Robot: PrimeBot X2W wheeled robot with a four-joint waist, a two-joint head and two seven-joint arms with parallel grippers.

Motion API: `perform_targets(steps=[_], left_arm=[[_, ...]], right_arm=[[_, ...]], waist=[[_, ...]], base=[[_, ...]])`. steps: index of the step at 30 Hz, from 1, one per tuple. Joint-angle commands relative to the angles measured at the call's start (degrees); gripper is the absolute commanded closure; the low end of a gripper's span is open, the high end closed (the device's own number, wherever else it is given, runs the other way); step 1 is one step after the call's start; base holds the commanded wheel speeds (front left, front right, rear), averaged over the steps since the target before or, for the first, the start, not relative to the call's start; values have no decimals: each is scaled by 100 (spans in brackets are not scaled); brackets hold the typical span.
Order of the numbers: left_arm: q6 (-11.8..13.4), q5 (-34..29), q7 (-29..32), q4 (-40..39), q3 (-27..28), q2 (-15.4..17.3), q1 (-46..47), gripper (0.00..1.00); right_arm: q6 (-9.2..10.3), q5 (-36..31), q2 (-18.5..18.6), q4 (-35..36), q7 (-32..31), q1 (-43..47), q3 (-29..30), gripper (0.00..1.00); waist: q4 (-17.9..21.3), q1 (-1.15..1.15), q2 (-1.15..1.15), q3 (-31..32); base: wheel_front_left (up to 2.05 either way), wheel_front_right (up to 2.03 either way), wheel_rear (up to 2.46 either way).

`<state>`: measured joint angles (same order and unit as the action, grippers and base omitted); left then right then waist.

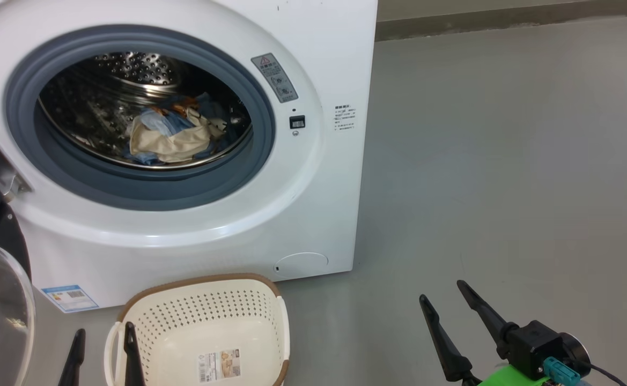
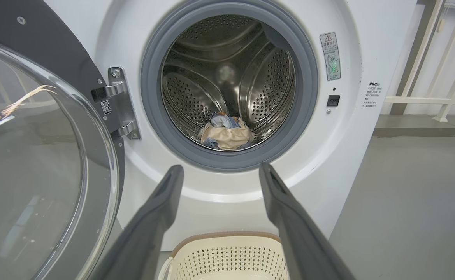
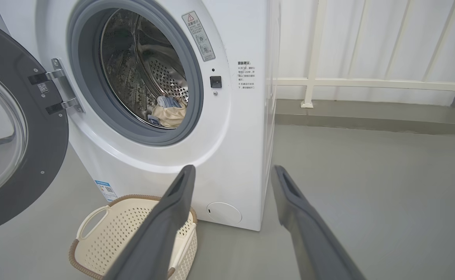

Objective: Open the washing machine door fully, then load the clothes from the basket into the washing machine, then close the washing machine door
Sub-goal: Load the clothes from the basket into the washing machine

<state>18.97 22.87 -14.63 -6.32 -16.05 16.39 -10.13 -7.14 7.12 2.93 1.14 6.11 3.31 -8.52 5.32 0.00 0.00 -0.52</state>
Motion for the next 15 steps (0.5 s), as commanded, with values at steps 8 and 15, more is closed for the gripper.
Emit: perform_targets(steps=[8,15], left_arm=[[77,-54,11,-119,155,83,128,0],[102,-68,22,-97,141,109,149,0]], right_arm=[[-35,-17,-5,196,4,-60,-110,0],[-35,-5,-5,183,12,-74,-101,0]], waist=[[-15,0,0,-17],[-17,0,0,-21]], base=[[0,0,0],[0,0,0]])
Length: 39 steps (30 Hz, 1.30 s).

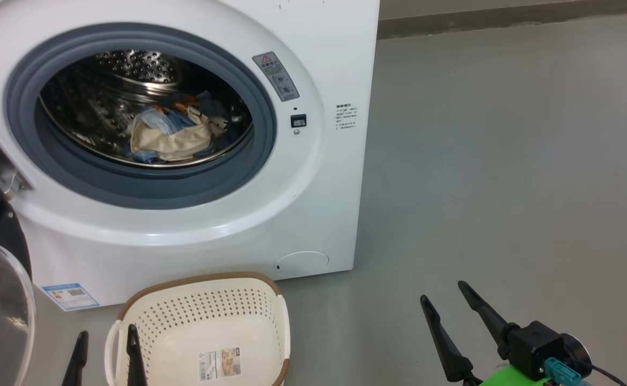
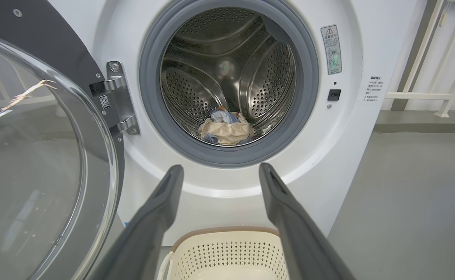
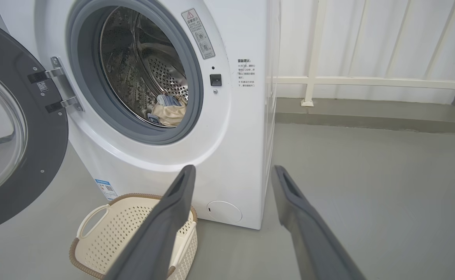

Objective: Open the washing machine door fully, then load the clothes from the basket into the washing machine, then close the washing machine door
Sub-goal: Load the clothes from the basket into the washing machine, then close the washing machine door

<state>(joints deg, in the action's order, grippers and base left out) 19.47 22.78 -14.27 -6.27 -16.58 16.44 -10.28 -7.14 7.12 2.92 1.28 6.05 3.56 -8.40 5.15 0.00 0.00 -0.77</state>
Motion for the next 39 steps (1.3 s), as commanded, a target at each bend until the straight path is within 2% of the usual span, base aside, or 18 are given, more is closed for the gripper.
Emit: perform_targets(steps=[1,14,30,39], left_arm=[[55,-57,-12,-99,193,104,164,0],[156,-74,-7,-76,192,102,191,0],[85,-72,-1,-62,118,163,267,0],[109,-79,-4,-49,91,174,270,0]], right_arm=[[-35,-4,-4,164,20,-99,-110,0],[-35,-1,-4,162,34,-93,-96,0],[-35,-24,-4,167,8,-93,-84,0],[-35,-44,-4,164,0,-83,-83,0]], waist=[[-2,0,0,10],[-41,0,0,-5],[-116,0,0,-1],[-144,0,0,30]], base=[[0,0,0],[-20,20,0],[-156,156,0],[-62,62,0]])
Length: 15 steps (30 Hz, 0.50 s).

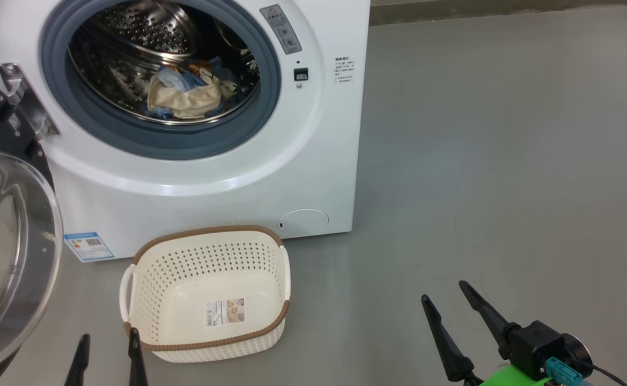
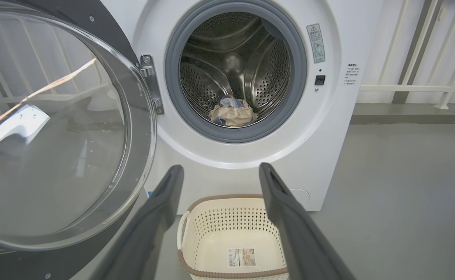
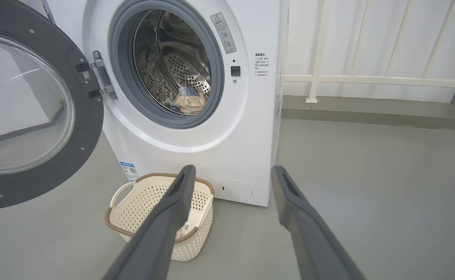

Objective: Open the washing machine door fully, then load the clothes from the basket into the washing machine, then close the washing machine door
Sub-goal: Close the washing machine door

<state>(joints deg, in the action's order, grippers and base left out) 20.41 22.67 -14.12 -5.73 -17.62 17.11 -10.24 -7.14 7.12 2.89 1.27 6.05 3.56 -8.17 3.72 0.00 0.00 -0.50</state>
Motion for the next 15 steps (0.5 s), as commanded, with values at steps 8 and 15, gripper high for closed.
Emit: perform_targets(steps=[8,15], left_arm=[[19,-60,-23,-116,163,105,262,0],[45,-63,-27,-123,144,103,256,0]], right_arm=[[-35,-58,-2,176,-17,-72,-102,0],[-35,-64,-2,176,-24,-60,-99,0]], waist=[[-14,0,0,25],[-32,0,0,47]], base=[[0,0,0],[0,0,0]])
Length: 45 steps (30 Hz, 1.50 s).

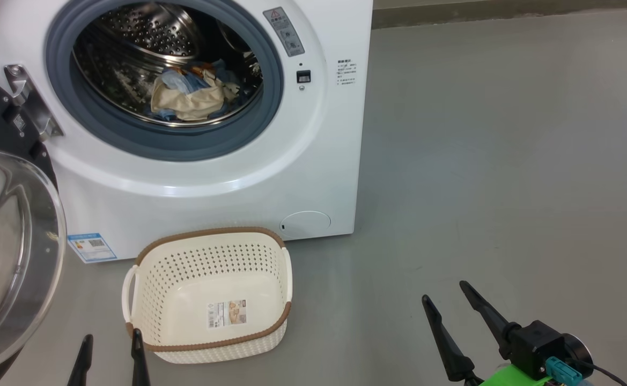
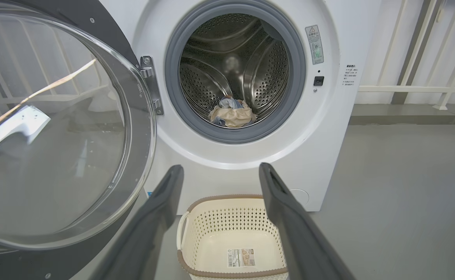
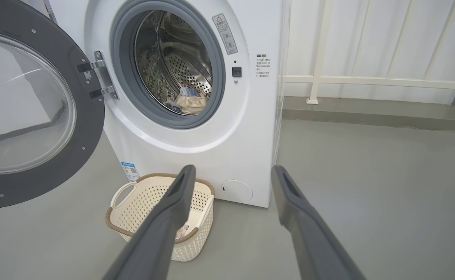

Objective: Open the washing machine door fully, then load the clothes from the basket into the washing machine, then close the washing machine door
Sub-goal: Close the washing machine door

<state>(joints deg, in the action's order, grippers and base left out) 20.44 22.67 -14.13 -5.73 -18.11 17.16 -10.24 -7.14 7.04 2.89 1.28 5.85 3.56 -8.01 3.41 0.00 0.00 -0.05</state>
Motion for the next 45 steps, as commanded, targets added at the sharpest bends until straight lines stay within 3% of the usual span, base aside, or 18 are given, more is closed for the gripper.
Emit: perform_targets(steps=[1,14,34,45], left_arm=[[44,-64,-27,-125,191,98,256,0],[121,-49,-15,-194,211,124,258,0],[200,10,-13,-271,255,140,246,0],[183,40,-34,-211,209,71,239,0]], right_arm=[[-35,-56,-2,177,-4,-59,-115,0],[-35,-47,-2,225,11,-26,-68,0],[-35,-97,-1,195,32,-187,-91,0],[-35,-94,3,164,15,-198,-190,0]], waist=[[-5,0,0,4],[-375,0,0,24],[-2220,0,0,-97],[-2845,0,0,-41]], base=[[0,0,0],[0,0,0],[0,0,0],[0,0,0]])
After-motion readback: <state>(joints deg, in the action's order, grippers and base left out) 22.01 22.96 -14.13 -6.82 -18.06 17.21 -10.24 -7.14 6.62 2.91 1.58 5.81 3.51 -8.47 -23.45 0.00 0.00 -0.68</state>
